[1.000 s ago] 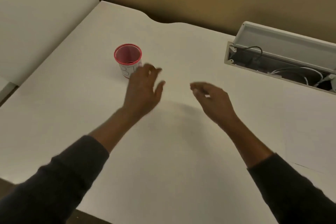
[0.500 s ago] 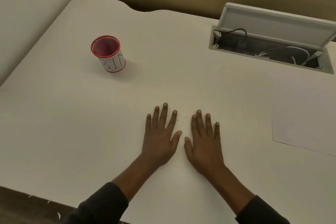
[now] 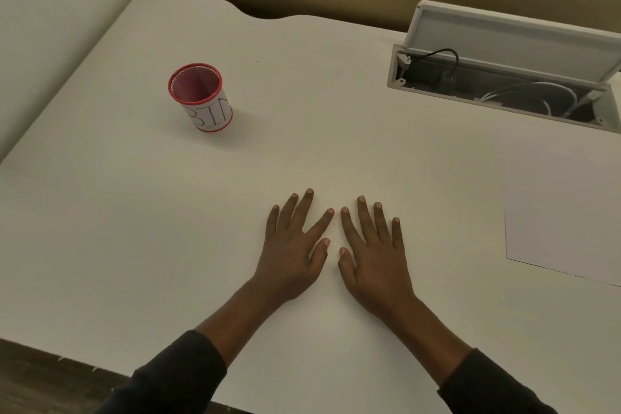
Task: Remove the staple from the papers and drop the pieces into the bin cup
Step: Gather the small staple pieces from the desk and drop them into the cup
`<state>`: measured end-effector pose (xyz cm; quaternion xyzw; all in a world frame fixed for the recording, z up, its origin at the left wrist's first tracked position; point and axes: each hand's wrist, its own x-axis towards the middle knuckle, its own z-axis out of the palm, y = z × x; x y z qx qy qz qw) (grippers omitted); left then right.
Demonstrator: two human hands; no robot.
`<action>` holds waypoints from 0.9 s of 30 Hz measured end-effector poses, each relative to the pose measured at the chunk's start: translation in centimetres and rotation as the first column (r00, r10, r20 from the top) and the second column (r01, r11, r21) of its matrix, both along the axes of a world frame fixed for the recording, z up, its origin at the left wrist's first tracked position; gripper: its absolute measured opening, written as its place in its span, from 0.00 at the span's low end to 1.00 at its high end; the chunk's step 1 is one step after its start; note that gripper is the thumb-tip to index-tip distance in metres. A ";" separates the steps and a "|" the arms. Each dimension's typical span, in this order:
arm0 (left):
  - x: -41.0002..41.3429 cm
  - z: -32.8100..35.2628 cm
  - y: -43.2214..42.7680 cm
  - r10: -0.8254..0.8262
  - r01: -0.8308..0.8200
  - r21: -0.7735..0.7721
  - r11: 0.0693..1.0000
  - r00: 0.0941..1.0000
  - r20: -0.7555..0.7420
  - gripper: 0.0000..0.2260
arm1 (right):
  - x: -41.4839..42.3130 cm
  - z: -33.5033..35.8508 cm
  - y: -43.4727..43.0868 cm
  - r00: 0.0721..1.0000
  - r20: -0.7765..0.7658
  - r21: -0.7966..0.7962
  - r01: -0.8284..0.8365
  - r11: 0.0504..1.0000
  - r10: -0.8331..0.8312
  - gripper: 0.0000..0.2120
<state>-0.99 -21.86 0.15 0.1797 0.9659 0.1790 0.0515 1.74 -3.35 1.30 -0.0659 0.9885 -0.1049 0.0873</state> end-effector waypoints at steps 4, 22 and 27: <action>1.8 -0.2 -0.6 0.050 -0.049 0.026 0.998 0.999 -0.016 0.25 | 1.7 -0.3 0.3 0.998 -0.008 0.020 0.063 0.998 -0.063 0.34; 1.2 -0.4 -0.4 0.134 -0.133 0.029 0.991 0.991 -0.024 0.26 | -2.7 0.8 -2.1 0.968 -0.176 -0.263 0.132 0.956 -0.182 0.19; 1.3 -0.5 -0.5 0.147 -0.144 0.052 0.988 0.988 -0.048 0.25 | -3.8 1.1 -3.2 0.964 -0.259 -0.193 0.008 0.981 -0.059 0.08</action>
